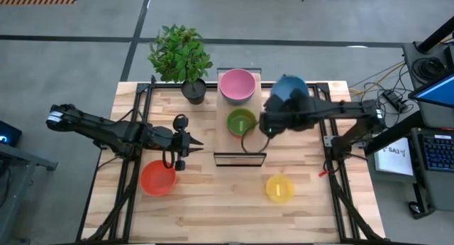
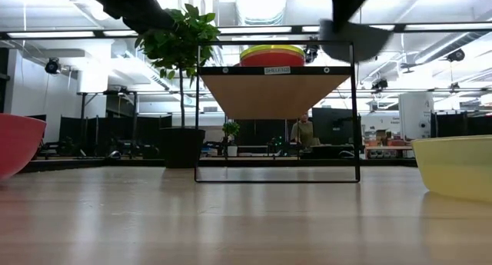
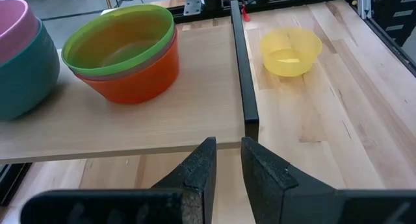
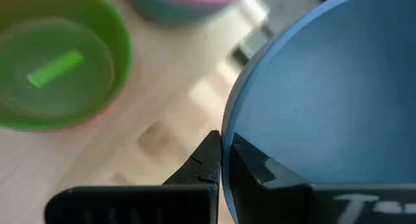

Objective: Place and stack bowls onto a shelf
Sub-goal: Stack the blue bowl into the pink bowl on the shelf

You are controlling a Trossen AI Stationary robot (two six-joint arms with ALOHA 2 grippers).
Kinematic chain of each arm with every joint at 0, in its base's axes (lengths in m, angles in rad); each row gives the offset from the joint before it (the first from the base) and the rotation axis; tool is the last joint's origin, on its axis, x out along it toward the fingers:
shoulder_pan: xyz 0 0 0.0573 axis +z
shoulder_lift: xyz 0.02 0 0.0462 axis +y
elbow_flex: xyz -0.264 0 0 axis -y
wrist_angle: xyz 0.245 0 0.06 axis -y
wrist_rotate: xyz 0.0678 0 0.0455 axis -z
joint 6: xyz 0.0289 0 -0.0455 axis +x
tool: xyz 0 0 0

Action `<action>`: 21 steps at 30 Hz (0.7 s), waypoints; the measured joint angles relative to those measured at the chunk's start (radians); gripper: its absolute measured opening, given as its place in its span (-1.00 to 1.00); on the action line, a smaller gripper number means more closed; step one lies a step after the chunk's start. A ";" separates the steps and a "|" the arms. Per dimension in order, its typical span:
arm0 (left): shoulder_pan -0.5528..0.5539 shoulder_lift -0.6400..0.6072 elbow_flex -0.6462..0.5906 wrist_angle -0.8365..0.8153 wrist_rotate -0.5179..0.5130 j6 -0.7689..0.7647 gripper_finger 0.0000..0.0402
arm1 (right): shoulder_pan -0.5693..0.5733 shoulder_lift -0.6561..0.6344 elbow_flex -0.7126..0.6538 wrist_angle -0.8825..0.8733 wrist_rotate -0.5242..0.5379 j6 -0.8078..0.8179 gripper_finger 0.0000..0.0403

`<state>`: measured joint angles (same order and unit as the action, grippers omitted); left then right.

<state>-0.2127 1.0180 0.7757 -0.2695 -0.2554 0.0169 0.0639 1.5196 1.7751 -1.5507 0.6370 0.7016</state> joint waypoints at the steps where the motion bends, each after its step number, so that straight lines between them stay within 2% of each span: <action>1: 0.000 0.000 0.000 0.000 0.000 0.000 -0.73 | -0.014 0.000 0.023 0.019 0.008 -0.084 -0.96; 4: 0.000 0.000 0.000 0.000 0.000 0.000 -0.73 | -0.051 0.002 0.084 0.119 0.001 -0.354 -0.96; 6: 0.000 0.000 0.000 0.000 0.000 0.003 -0.73 | -0.073 0.005 0.120 0.210 -0.046 -0.566 -0.96; 11: 0.000 0.000 0.000 0.000 0.000 0.011 -0.73 | -0.135 0.023 0.193 0.367 -0.349 -1.101 -0.96; 16: 0.000 0.000 0.000 0.000 0.000 0.011 -0.73 | -0.220 0.074 0.232 0.438 -0.461 -1.276 -0.96; 21: 0.000 0.000 0.000 0.000 0.000 0.011 -0.73 | -0.303 0.148 0.254 0.428 -0.532 -1.280 -0.96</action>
<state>-0.2125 1.0180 0.7755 -0.2699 -0.2554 0.0284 -0.2395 1.6675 2.0290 -1.1224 0.1051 -0.5781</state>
